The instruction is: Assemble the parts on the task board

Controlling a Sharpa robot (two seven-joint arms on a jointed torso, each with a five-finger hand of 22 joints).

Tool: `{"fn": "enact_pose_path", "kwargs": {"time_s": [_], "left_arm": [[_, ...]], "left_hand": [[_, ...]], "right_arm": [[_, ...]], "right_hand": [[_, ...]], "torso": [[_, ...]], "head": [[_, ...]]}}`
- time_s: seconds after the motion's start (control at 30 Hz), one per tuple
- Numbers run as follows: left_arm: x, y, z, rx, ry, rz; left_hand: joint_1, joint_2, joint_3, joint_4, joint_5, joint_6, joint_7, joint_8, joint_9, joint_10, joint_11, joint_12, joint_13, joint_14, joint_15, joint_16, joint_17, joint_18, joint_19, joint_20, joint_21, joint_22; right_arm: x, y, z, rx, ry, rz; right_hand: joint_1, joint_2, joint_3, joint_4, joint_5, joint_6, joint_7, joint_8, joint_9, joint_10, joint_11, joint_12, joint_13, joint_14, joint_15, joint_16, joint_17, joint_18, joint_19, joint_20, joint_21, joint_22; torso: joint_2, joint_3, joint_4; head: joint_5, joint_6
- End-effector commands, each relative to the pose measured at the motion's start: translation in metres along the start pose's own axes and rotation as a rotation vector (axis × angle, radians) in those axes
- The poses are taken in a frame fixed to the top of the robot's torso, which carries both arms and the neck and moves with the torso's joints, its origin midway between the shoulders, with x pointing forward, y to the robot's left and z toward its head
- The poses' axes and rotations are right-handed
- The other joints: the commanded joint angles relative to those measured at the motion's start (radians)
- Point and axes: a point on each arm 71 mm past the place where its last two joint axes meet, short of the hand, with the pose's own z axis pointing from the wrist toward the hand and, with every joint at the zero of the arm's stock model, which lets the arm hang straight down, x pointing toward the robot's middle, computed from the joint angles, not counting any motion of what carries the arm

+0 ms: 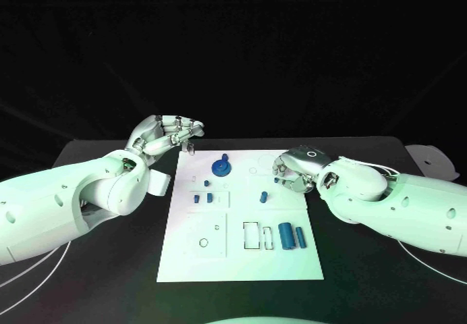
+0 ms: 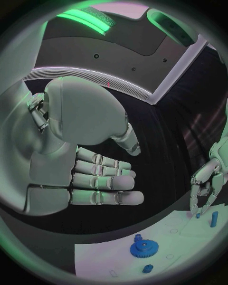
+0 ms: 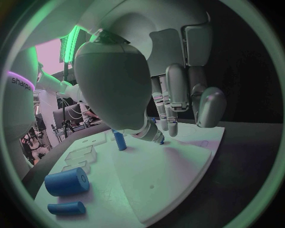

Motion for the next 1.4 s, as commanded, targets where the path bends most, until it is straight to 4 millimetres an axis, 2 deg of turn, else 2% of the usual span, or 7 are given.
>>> {"fn": "enact_pose_path", "kwargs": {"time_s": [0.03,0.77,1.0,1.1,1.17,1.2,1.4], "left_arm": [[0.001,-0.002,0.0,0.014,-0.004,-0.04],[-0.001,-0.001,-0.002,-0.01,-0.012,-0.039],[-0.001,0.0,-0.002,-0.017,-0.014,-0.038],[-0.001,0.0,-0.003,-0.021,-0.013,-0.039],[-0.001,0.0,-0.003,-0.022,-0.013,-0.039],[-0.001,0.0,-0.003,-0.023,-0.012,-0.039],[0.0,0.0,-0.003,-0.03,-0.009,-0.041]], "left_hand": [[0.013,0.001,0.003,-0.004,0.004,0.004,0.003,0.002,0.001,0.006,0.0,-0.008,-0.002,0.003,-0.005,-0.006,-0.001,0.015,0.009,-0.002,-0.004,-0.002],[0.034,0.006,0.015,-0.014,0.005,-0.002,0.01,-0.004,0.0,0.003,0.004,-0.021,-0.007,0.005,-0.003,-0.007,-0.006,0.014,0.018,-0.002,-0.01,-0.007],[0.037,0.007,0.018,-0.016,0.006,-0.005,0.012,-0.005,-0.001,0.001,0.006,-0.025,-0.009,0.005,-0.002,-0.007,-0.007,0.014,0.019,-0.002,-0.011,-0.008],[0.038,0.007,0.019,-0.016,0.005,-0.006,0.013,-0.006,-0.001,0.0,0.007,-0.026,-0.009,0.005,-0.001,-0.007,-0.007,0.014,0.02,-0.002,-0.012,-0.009],[0.039,0.006,0.02,-0.017,0.006,-0.008,0.014,-0.008,-0.002,-0.001,0.008,-0.028,-0.01,0.004,0.0,-0.008,-0.008,0.014,0.02,-0.001,-0.013,-0.009],[0.039,0.006,0.02,-0.017,0.006,-0.009,0.015,-0.008,-0.002,-0.002,0.008,-0.029,-0.01,0.004,0.0,-0.008,-0.008,0.014,0.02,-0.001,-0.013,-0.009],[0.047,0.006,0.026,-0.023,0.013,-0.016,0.018,-0.013,-0.004,-0.008,0.012,-0.035,-0.013,0.0,0.003,-0.01,-0.01,0.014,0.021,0.001,-0.017,-0.012]], "right_arm": [[0.003,0.001,0.002,0.001,0.029,-0.029],[0.019,0.01,0.009,-0.005,0.098,-0.033],[0.022,0.01,0.01,0.011,0.124,-0.056],[0.023,0.01,0.01,0.019,0.128,-0.071],[0.023,0.011,0.01,0.021,0.13,-0.076],[0.023,0.011,0.01,0.022,0.13,-0.079],[0.021,0.013,0.009,0.016,0.092,-0.083]], "right_hand": [[0.009,0.0,0.007,-0.001,0.004,0.008,-0.001,0.004,0.002,0.01,-0.001,0.0,-0.002,0.068,0.0,0.007,0.082,-0.012,0.003,-0.002,0.008,0.034],[0.012,0.016,0.032,-0.03,0.014,0.042,-0.009,0.015,0.012,0.049,-0.012,0.001,-0.003,0.067,-0.009,0.01,0.082,-0.016,0.007,-0.006,0.04,0.059],[0.015,0.033,0.044,-0.057,0.037,0.06,-0.013,0.023,0.02,0.068,-0.017,-0.002,-0.001,0.067,-0.015,0.014,0.084,-0.02,0.013,-0.01,0.065,0.077],[0.018,0.044,0.052,-0.077,0.05,0.062,-0.013,0.024,0.025,0.073,-0.018,-0.009,0.0,0.069,-0.017,0.023,0.092,-0.028,0.028,-0.012,0.113,0.1],[0.011,0.046,0.064,-0.089,0.058,0.059,-0.011,0.022,0.027,0.074,-0.016,-0.018,-0.001,0.066,-0.015,0.013,0.079,-0.053,0.074,-0.012,0.254,0.158],[0.006,0.048,0.069,-0.096,0.06,0.061,-0.011,0.022,0.03,0.077,-0.017,-0.022,0.0,0.063,-0.015,0.004,0.065,-0.056,0.081,-0.011,0.276,0.169],[-0.007,0.055,0.076,-0.106,0.05,0.068,-0.014,0.027,0.037,0.087,-0.019,-0.028,0.001,0.062,-0.017,-0.001,0.057,-0.057,0.08,-0.012,0.282,0.176]], "torso": [[-0.001,-0.0005,-0.0008],[-0.001,0.0005,-0.0006],[-0.001,0.0003,-0.0009],[-0.002,0.0001,-0.0008],[-0.002,0.0001,-0.0009],[-0.002,0.0002,-0.001],[-0.002,0.0005,-0.0005]], "head": [[0.001,-0.003],[0.004,-0.012],[0.0,-0.015],[-0.003,-0.016],[-0.003,-0.016],[-0.003,-0.017],[-0.005,-0.018]]}}
